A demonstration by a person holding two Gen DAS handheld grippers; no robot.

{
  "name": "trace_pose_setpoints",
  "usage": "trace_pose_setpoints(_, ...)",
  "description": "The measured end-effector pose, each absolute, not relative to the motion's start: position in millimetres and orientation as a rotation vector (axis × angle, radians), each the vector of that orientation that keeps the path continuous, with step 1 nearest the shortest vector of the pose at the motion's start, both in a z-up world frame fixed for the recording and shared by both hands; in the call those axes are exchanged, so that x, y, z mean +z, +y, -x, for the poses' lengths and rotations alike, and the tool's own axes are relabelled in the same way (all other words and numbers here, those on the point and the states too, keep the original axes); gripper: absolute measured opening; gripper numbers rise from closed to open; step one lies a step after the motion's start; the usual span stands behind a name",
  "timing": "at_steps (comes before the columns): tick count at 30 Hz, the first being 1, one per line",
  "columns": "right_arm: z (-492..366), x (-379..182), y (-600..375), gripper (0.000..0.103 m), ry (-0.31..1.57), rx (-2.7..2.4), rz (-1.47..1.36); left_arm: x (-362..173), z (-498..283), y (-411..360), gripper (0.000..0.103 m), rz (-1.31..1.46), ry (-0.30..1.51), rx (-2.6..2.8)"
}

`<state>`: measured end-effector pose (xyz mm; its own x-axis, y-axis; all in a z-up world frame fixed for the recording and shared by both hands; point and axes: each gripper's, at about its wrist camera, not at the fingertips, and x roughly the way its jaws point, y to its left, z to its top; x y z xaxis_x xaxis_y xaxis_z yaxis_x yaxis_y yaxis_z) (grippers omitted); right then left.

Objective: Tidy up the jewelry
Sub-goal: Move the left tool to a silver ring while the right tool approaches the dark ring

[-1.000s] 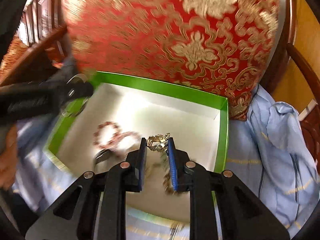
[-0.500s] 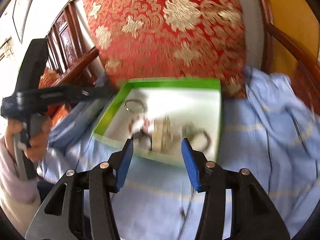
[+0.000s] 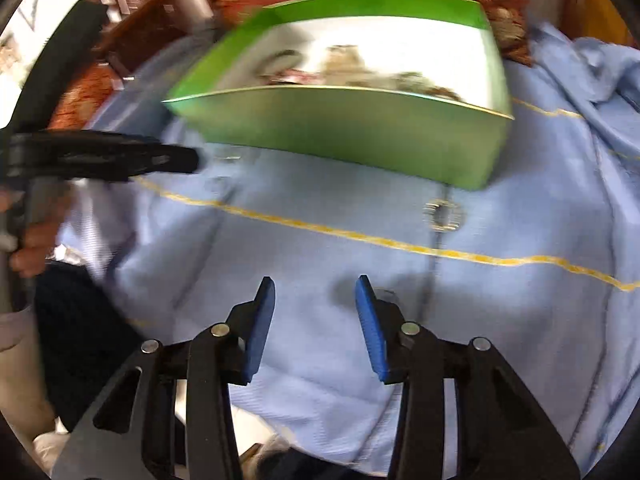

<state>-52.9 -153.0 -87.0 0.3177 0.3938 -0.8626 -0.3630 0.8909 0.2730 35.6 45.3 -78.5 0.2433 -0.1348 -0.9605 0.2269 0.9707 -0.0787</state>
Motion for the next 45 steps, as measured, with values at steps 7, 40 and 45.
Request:
trace_pose_setpoints(7, 52, -79, -170, 0.043, 1.108, 0.360, 0.059, -88, -36, 40, 0.077, -0.095, 1.313, -0.255)
trace_pose_setpoints(40, 53, -113, -147, 0.042, 1.128, 0.332, 0.116, -130, -51, 13, 0.036, -0.122, 1.399, -0.219)
trace_pose_setpoints(45, 53, -114, -143, 0.042, 1.122, 0.327, 0.132, -132, -54, 28, 0.032, -0.068, 1.407, -0.225)
